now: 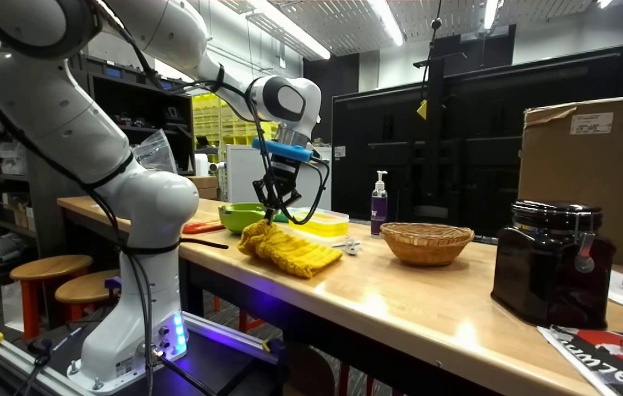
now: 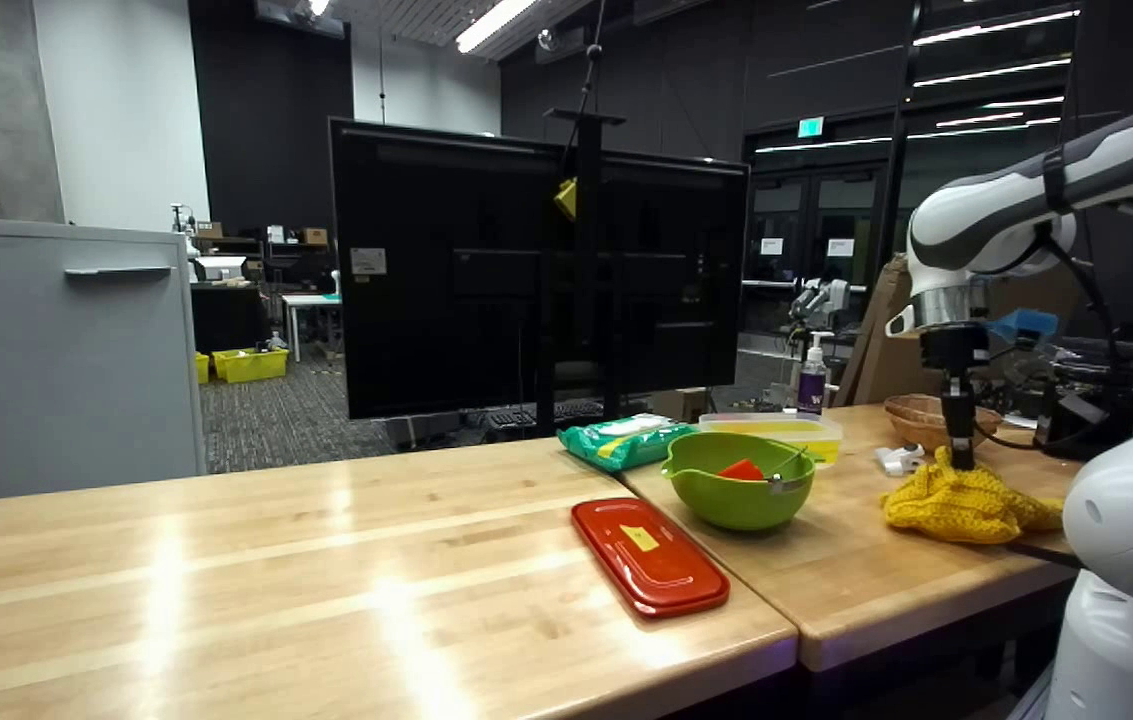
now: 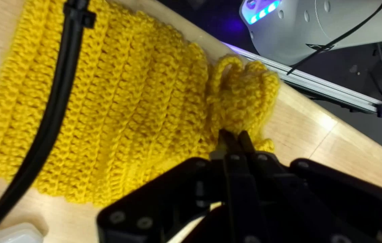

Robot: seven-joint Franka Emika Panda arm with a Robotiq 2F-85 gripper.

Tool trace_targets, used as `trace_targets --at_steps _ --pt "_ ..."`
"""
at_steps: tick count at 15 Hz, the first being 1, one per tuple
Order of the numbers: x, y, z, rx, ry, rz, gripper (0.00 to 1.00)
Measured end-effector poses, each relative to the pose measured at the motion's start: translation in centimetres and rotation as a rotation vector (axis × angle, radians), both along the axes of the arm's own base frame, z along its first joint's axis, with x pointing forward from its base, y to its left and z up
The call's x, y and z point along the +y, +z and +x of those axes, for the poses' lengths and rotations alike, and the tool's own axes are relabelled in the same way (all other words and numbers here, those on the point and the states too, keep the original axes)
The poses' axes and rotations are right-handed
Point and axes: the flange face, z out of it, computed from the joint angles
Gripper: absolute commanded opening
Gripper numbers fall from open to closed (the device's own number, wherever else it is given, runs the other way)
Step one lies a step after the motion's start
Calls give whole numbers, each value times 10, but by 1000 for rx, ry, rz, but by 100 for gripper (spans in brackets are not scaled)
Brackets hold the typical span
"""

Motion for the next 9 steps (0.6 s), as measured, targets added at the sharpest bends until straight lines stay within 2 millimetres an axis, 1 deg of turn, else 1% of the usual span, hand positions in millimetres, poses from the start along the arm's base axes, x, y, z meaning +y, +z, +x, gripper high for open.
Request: trace_targets --at_steps 4,5,6,7,9 --pt "16 -12 8 28 10 -3 0" --pt "20 -15 10 35 12 -2 26" --pt "23 -18 11 41 16 -3 28" --pt "26 -20 13 48 20 -5 32" --pt "31 -22 15 60 30 -14 45"
